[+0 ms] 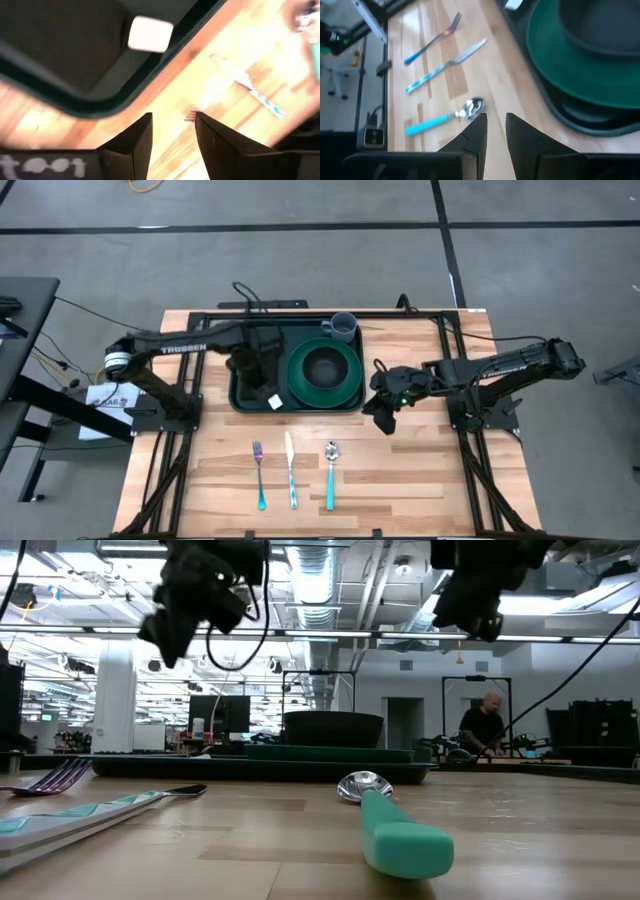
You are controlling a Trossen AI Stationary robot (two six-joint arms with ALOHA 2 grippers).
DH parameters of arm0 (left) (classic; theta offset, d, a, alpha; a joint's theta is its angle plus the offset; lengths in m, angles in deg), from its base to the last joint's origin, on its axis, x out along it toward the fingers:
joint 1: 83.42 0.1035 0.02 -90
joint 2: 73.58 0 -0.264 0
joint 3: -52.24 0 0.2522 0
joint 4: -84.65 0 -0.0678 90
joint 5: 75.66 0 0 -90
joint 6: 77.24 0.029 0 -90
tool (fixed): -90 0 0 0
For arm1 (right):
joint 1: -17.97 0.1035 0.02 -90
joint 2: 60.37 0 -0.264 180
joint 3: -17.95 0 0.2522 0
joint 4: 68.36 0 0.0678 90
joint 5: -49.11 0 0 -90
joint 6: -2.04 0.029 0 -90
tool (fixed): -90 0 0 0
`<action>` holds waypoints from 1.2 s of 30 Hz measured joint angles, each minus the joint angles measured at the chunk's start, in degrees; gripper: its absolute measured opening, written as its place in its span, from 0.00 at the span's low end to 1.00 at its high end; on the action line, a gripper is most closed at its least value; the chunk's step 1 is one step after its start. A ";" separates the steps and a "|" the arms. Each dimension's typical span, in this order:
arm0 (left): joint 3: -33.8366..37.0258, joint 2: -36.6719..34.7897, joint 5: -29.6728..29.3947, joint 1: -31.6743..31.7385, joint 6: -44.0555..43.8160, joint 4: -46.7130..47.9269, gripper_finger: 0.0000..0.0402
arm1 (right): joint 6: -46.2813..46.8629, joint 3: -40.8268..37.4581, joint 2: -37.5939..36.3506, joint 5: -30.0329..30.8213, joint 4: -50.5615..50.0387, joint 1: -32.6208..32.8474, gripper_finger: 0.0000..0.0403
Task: Set up tray
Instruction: Put the purple fork on the black napkin on the black serving tray
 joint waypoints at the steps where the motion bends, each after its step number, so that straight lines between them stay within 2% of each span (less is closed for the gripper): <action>1: 0.00 -0.42 -1.95 -2.10 -2.73 0.59 0.34 | 0.01 0.00 0.00 -0.16 -0.55 0.57 0.16; 5: 0.00 -1.93 -7.99 -10.96 -14.30 0.78 0.34 | -0.11 0.00 0.00 -0.29 -2.21 2.92 0.16; 9: 0.00 -3.34 -12.56 -20.64 -25.81 -4.22 0.34 | -3.25 0.00 0.00 -0.26 -2.93 5.61 0.16; 15: 0.50 -3.47 -23.67 -34.03 -50.27 -4.62 0.34 | -4.42 0.00 0.00 0.21 -2.93 8.13 0.16; 19: 4.05 -3.28 -24.66 -41.29 -67.52 -6.37 0.34 | -2.31 0.00 0.00 0.30 -2.90 8.38 0.16; 24: 10.51 -3.25 -25.08 -48.48 -85.50 -15.97 0.34 | -1.63 0.00 0.00 0.38 -2.88 8.38 0.16; 30: 18.19 -3.23 -26.76 -51.75 -92.29 -31.46 0.34 | -1.05 0.00 0.00 0.48 -2.75 8.38 0.16; 36: 20.99 -3.23 -25.91 -52.07 -93.27 -34.20 0.34 | -1.01 0.00 0.00 0.48 -2.69 8.38 0.16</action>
